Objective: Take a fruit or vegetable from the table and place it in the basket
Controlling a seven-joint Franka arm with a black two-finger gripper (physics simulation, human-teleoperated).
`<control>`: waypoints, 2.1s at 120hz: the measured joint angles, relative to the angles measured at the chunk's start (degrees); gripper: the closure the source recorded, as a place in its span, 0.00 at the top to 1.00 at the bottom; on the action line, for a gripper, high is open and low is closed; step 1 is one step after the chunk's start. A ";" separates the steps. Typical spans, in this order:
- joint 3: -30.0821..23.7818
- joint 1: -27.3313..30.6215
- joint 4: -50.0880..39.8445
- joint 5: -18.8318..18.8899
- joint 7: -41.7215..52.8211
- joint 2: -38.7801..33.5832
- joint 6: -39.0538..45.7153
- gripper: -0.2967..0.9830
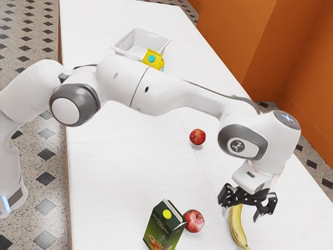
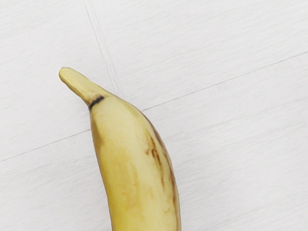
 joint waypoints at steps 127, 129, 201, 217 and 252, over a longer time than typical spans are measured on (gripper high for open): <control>0.02 0.51 0.03 -0.33 1.10 2.76 0.97 0.63; 0.01 0.52 0.03 -0.33 1.09 2.80 0.97 0.63; 0.01 0.71 0.03 -0.33 0.32 3.28 4.32 0.37; 0.04 0.80 0.09 -0.36 0.00 2.79 4.66 0.36; 0.89 13.66 0.21 -0.12 -0.34 -12.25 -2.79 0.37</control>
